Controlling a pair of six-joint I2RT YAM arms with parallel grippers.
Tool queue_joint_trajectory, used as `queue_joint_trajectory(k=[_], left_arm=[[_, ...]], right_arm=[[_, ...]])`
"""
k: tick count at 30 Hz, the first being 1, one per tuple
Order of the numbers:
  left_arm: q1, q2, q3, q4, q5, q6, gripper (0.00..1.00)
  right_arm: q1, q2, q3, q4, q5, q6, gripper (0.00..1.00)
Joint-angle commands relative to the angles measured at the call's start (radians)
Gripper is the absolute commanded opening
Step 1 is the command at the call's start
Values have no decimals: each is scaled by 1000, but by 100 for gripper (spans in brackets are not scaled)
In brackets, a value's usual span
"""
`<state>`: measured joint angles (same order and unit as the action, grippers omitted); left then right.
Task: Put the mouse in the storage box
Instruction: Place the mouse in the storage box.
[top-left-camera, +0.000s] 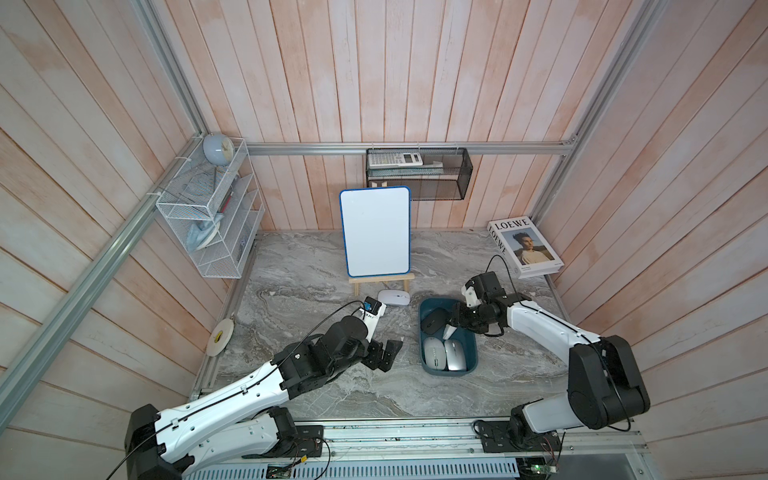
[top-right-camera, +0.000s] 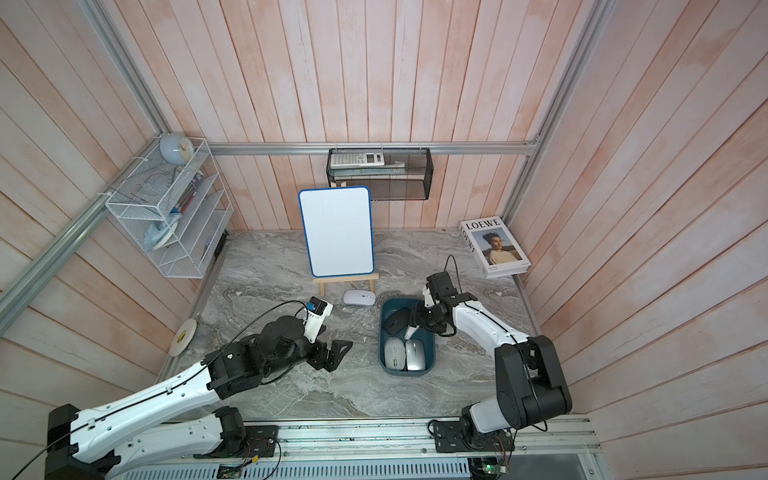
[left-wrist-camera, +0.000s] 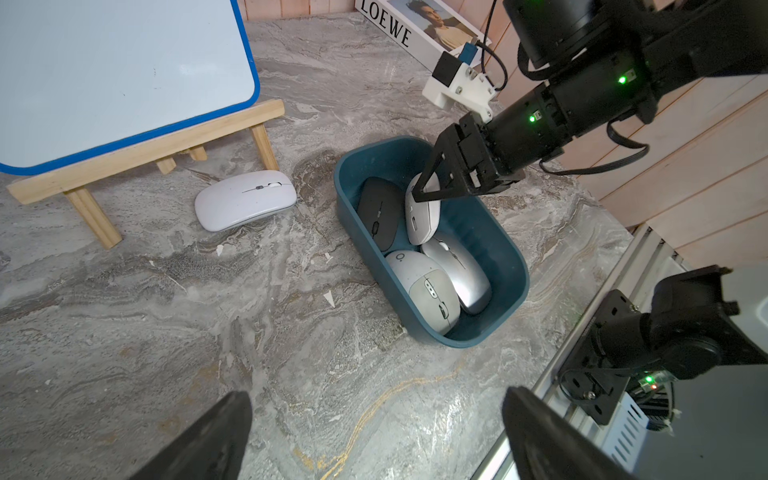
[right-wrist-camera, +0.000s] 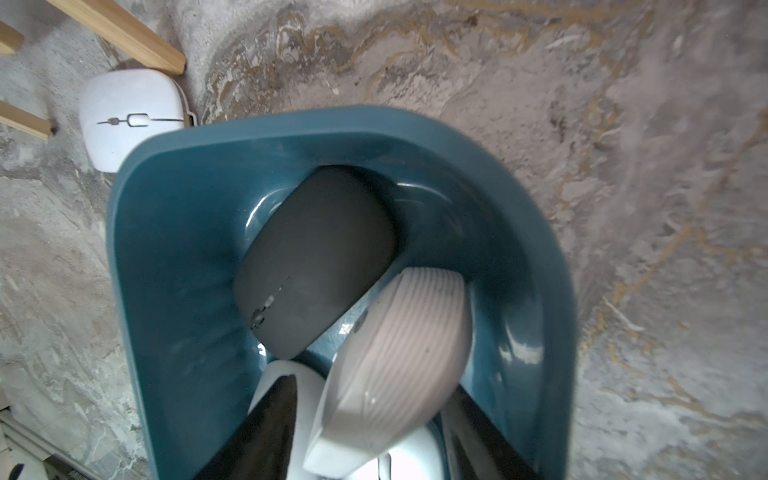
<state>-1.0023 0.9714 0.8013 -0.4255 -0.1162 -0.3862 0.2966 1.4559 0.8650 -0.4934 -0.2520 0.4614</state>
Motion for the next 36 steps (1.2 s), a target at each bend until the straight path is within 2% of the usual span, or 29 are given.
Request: queue_joint_trajectory(k=[1,9,14,18,28,36], left_arm=[[5,2,-13,22,0,-6,100],[4,3,-17,22,-1,-11,100],[5,1,-19,22,-3,-12,100],[6,3,-19,23,-2,-14,100],[6,-1,-19,22,-3,-15,100],[7,0,-22,18,-3,-16,100]], right_arm=[[-6,-34,26,-76,71,-41,59],[-11,-35,34,-103,49,-52,52],[-11,-61,19,-45,-41,-29,55],[-4,-53,36,-66,-37,-3,57],[3,-22,102,-65,-44,-20,31],[32,100,184,-81,-55,-28,25]])
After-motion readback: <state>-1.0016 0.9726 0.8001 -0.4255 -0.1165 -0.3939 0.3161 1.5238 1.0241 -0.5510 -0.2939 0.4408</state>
